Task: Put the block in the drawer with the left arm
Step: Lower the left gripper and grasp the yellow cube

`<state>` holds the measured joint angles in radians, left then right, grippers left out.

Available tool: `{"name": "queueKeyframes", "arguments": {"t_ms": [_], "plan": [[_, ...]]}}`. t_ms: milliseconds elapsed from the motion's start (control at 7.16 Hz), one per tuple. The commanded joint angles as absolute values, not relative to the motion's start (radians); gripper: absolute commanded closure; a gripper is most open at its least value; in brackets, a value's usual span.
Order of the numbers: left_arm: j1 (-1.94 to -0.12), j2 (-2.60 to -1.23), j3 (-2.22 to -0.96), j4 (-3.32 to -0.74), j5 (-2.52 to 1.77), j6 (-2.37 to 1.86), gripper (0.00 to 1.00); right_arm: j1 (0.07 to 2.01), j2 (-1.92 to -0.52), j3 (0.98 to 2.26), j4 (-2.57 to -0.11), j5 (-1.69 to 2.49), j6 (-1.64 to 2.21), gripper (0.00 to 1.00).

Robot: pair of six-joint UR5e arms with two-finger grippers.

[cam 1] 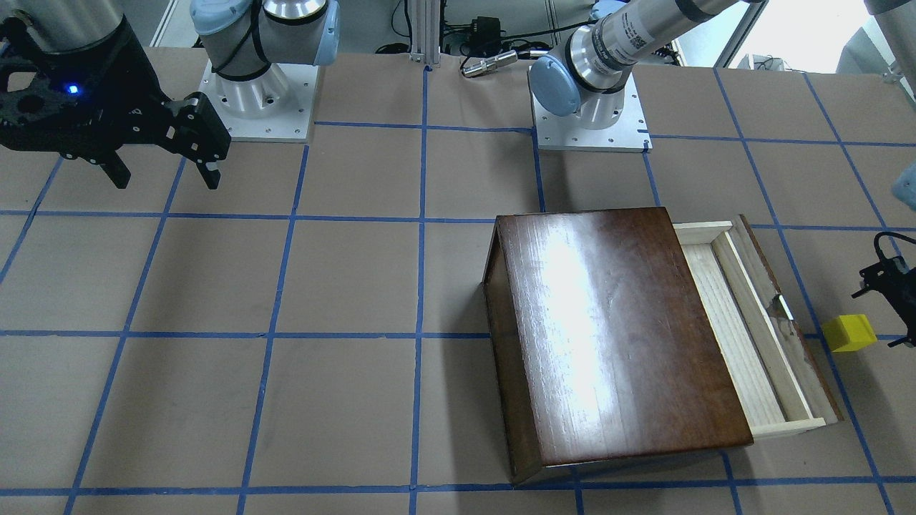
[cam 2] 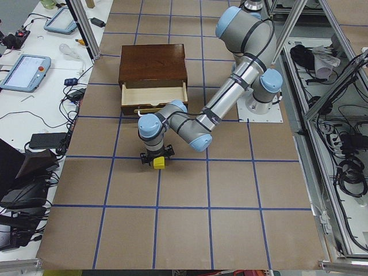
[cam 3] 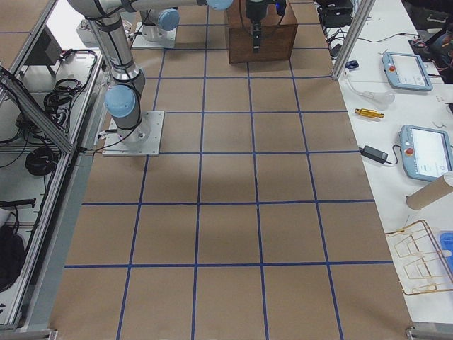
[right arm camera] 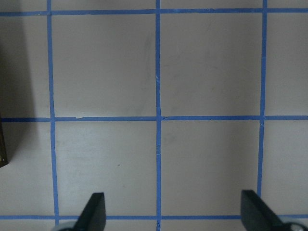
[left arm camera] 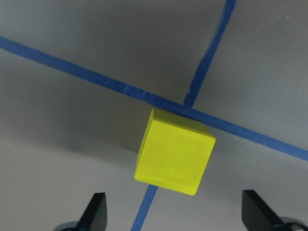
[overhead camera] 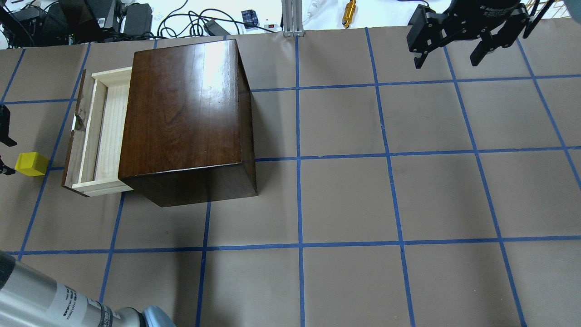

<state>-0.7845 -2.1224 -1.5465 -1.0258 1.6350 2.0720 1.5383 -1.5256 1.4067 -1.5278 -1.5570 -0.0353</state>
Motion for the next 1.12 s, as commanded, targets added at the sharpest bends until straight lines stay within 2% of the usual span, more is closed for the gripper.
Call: {"name": "queueKeyframes", "arguments": {"t_ms": [0,978], "plan": [[-0.784,-2.125,-1.587,-0.956,1.609,2.131,0.0,1.539,-1.526,1.407,-1.528,-1.557,-0.035,0.0],[-0.759,-2.164,-1.594,-0.945,1.557,2.197,0.0,1.537,-1.525,1.407,-1.528,-1.557,-0.035,0.0]]}}
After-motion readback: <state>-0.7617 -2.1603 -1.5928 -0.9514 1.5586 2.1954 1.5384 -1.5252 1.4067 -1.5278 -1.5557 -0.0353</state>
